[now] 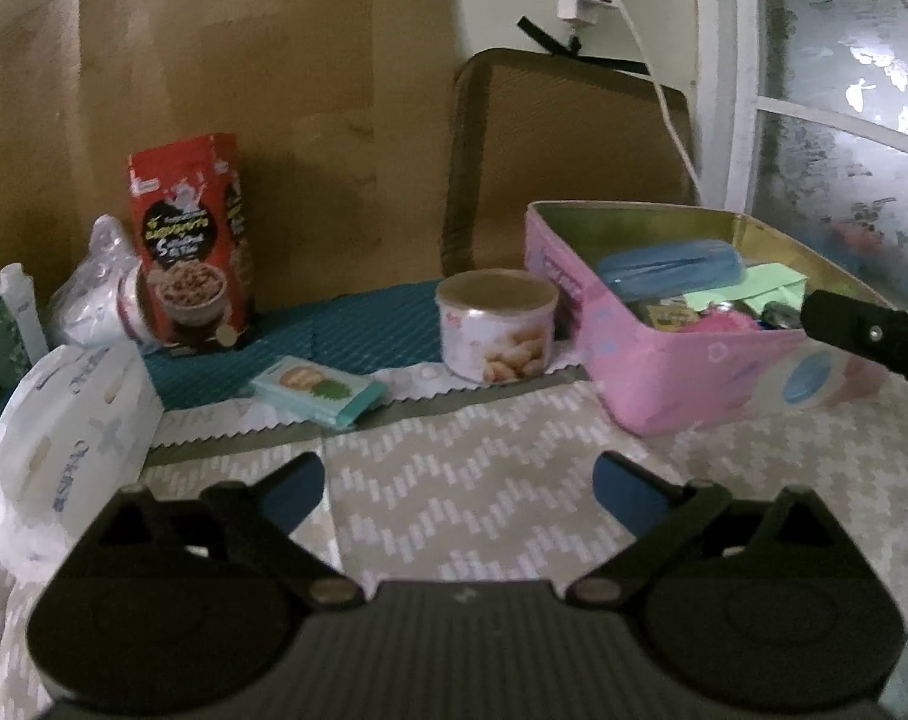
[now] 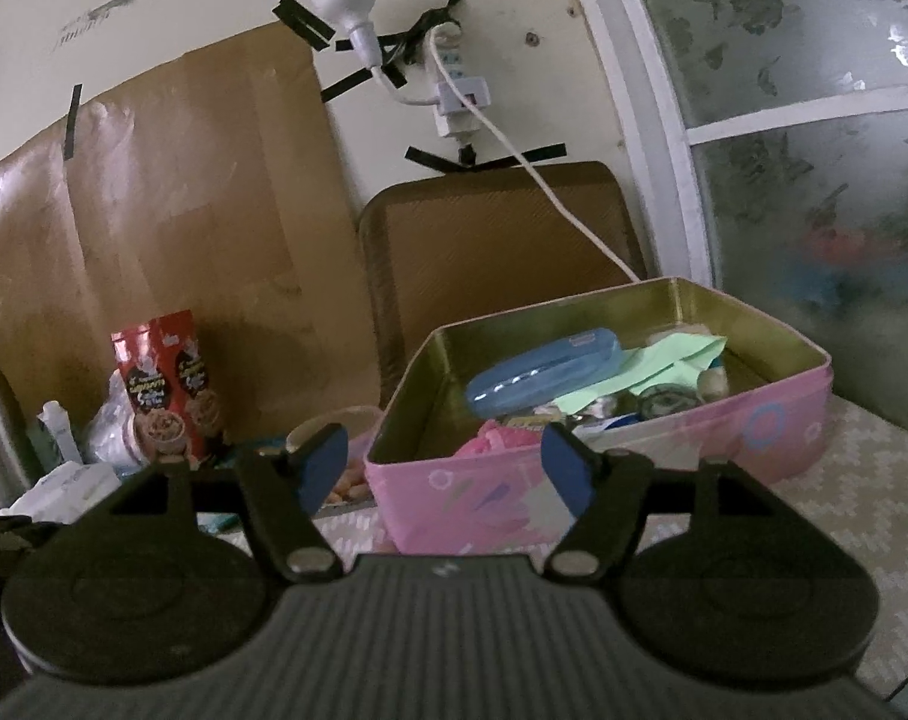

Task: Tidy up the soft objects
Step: 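Withdraw the right tool from the tin toward the teal card box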

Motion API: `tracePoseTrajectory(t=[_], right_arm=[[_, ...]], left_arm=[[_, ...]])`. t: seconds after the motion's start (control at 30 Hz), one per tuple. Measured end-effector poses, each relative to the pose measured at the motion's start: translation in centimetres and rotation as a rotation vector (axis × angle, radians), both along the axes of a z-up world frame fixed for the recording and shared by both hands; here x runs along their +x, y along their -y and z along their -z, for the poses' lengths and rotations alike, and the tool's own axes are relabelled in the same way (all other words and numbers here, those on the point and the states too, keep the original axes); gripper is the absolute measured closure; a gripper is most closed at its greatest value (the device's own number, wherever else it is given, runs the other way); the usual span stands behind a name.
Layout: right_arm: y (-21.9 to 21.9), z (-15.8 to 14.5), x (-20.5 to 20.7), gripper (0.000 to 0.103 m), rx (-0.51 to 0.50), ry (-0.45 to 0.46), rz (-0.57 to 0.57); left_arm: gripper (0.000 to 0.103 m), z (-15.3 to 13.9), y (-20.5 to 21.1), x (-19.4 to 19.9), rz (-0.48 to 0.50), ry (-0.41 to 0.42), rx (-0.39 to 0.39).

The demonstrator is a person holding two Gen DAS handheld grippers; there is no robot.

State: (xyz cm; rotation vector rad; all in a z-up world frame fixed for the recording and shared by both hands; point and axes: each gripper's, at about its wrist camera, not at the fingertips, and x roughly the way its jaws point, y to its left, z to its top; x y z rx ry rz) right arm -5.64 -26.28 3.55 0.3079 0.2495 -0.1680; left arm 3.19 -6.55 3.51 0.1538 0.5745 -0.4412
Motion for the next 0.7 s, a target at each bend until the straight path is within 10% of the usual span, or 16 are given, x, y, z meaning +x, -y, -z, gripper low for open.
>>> tracePoseTrajectory(t=[0.7], right_arm=[[-7.0, 0.7, 5.1, 0.038, -0.136, -0.081, -0.328]], left_arm=[[0.003, 3.0, -8.5, 1.8, -0.226, -0.003, -0.06]])
